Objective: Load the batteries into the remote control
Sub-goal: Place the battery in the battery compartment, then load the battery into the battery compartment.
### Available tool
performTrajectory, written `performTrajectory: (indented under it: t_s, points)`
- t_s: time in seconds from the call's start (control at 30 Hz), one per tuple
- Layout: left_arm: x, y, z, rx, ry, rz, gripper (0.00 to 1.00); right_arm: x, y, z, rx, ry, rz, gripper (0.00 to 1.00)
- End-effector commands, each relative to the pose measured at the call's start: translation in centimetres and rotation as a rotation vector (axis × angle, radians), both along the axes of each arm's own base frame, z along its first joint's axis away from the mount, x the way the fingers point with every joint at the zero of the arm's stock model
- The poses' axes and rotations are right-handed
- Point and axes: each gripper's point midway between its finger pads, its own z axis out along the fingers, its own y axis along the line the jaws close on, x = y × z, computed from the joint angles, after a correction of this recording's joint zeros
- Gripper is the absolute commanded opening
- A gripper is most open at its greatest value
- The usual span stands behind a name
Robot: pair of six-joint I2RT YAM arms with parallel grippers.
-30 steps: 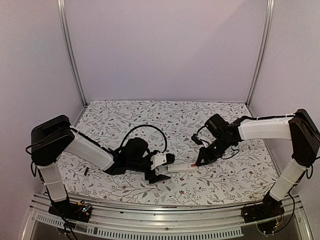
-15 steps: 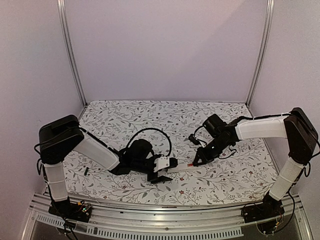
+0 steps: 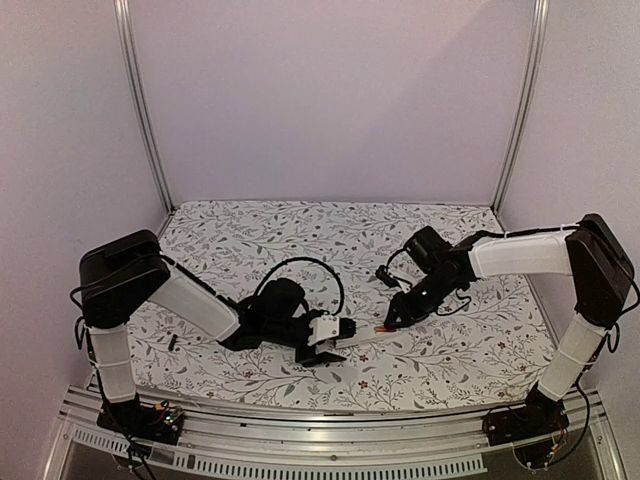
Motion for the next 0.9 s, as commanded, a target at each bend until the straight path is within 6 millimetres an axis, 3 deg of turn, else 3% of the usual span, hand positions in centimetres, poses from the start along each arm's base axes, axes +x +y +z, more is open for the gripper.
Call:
performTrajectory:
  t_s: [0.0,0.17,0.4,0.6,0.87]
  points:
    - [0.1,-0.1,0.0,-0.008,-0.007,-0.014,0.66,1.1,-0.3,-0.2,-0.036,-0.025,-0.011,0.23]
    - [0.3,0.0,-0.1,-0.004,-0.011,-0.010,0.66,1.6,-0.2,1.1,-0.043,-0.058,0.005,0.28]
    - [0.4,0.7,0.2,-0.018,0.010,-0.054,0.66,2.8,-0.2,3.4,-0.078,-0.177,0.137,0.50]
    - [0.5,1.3,-0.4,0.004,-0.019,-0.072,0.66,2.5,0.0,1.2,-0.116,-0.171,0.317,0.52]
    - [1.8,1.9,-1.3,0.027,-0.062,-0.024,0.61,2.3,0.7,1.3,-0.061,-0.339,0.561,0.52]
